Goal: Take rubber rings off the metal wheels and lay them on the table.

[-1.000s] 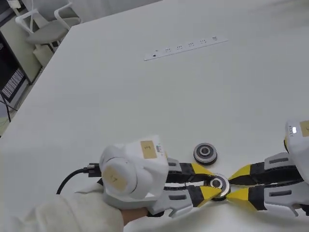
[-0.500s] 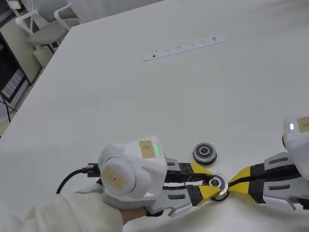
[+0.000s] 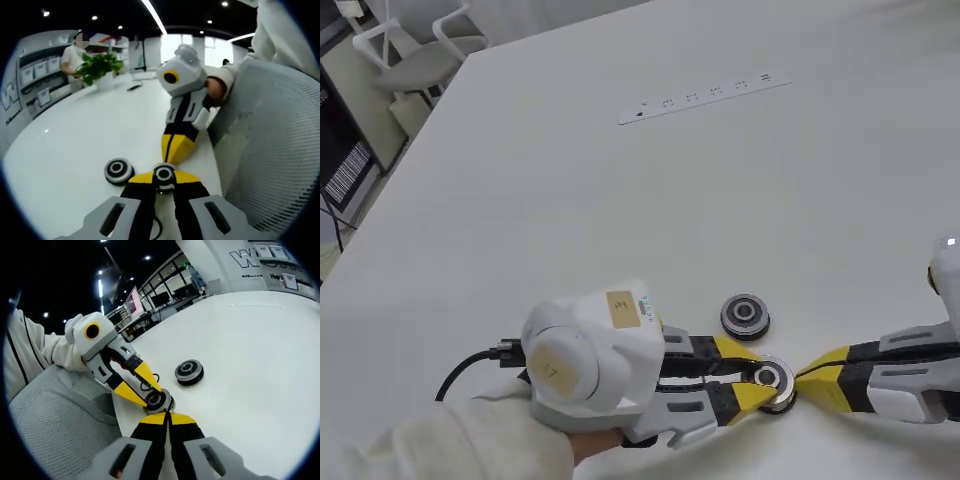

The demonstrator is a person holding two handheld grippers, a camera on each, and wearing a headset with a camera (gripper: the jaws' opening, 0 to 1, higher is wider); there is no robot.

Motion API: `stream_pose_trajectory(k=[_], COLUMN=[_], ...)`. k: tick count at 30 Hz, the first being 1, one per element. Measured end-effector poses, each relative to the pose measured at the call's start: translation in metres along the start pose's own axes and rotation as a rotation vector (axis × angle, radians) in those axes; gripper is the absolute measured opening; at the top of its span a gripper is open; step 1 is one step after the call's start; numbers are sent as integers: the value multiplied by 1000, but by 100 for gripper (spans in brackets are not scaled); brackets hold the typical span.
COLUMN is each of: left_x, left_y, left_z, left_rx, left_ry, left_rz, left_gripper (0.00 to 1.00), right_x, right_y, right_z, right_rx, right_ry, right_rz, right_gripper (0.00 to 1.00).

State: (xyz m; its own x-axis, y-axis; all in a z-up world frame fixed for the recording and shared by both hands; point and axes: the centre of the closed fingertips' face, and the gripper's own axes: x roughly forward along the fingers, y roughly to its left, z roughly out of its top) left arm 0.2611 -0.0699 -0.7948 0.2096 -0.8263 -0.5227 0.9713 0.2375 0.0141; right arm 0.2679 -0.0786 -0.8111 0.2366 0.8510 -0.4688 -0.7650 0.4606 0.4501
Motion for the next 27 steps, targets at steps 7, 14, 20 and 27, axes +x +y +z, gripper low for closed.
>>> stream_pose_trajectory(k=[7,14,20,27], left_x=[-1,-1,-1,-2], left_y=[1,1,-1,0], left_z=[-1,-1,1,0], left_rx=[-19,-30,-40,-42], left_ry=[-17,-43,-77,-94], left_rz=[-1,0,-3,-3], left_gripper=[13,13,13,13], right_x=[-1,-4,-4,-5], right_y=[1,1,3,4], right_z=[2,6,8,11], right_rx=[45,113,140,152], right_ry=[-24,-60,-75,-88], right_rz=[8,19,30,39], right_gripper=[0,0,0,0])
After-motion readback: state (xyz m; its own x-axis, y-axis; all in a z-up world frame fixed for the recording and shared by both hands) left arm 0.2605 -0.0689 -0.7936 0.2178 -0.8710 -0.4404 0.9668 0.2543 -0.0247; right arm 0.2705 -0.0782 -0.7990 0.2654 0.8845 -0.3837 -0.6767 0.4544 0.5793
